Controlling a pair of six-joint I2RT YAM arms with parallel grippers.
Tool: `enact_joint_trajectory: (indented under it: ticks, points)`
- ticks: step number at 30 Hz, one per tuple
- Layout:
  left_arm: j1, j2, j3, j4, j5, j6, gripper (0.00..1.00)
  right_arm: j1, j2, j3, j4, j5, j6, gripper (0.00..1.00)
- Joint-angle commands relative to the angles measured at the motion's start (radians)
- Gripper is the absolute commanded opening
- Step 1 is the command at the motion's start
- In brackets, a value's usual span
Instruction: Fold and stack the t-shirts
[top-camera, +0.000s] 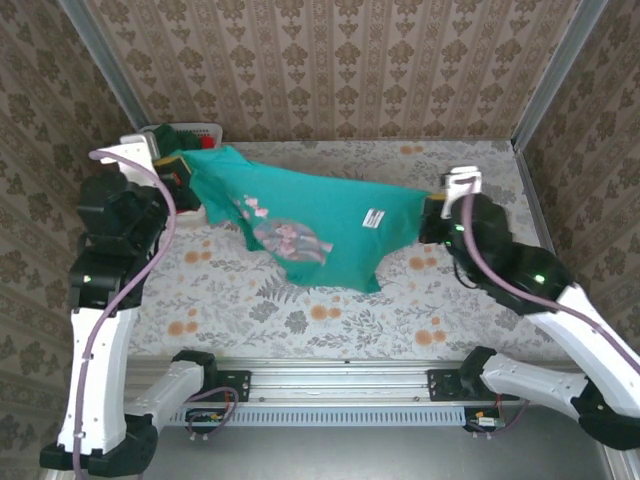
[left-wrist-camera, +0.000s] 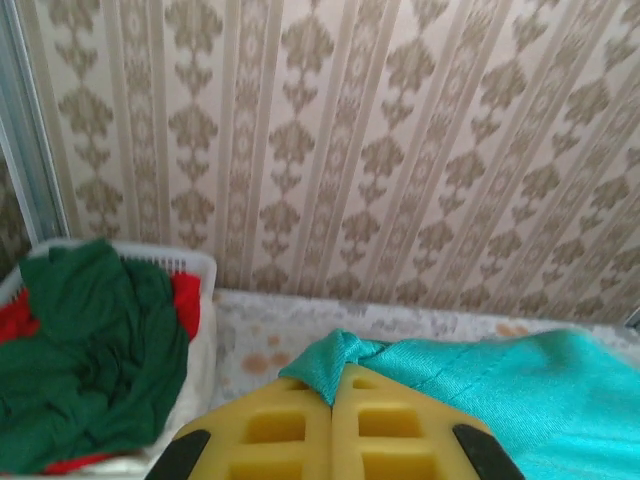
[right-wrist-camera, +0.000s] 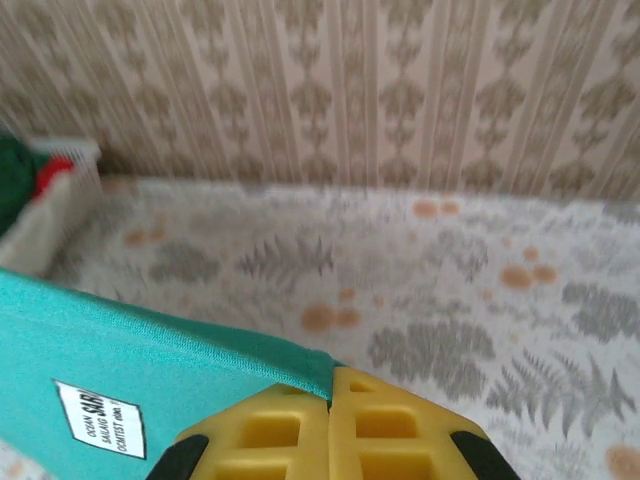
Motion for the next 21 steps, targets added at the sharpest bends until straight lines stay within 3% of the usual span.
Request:
enact_joint_trajectory:
  ticks: [1, 6, 15, 21]
  points:
    - [0.008, 0.023, 0.081, -0.001, -0.029, 0.042, 0.0, -0.03, -0.016, 0.056, -0.055, 0.073, -0.084, 0.0]
    - [0.007, 0.051, 0.125, 0.024, -0.01, 0.061, 0.0, -0.072, 0.002, 0.098, -0.055, 0.061, -0.111, 0.0]
    - [0.008, -0.049, 0.072, 0.061, -0.005, 0.052, 0.0, -0.08, -0.061, 0.147, -0.055, 0.038, -0.123, 0.0]
    - [0.007, 0.147, 0.058, 0.153, -0.005, 0.057, 0.0, -0.125, 0.13, 0.153, 0.021, 0.065, -0.12, 0.0]
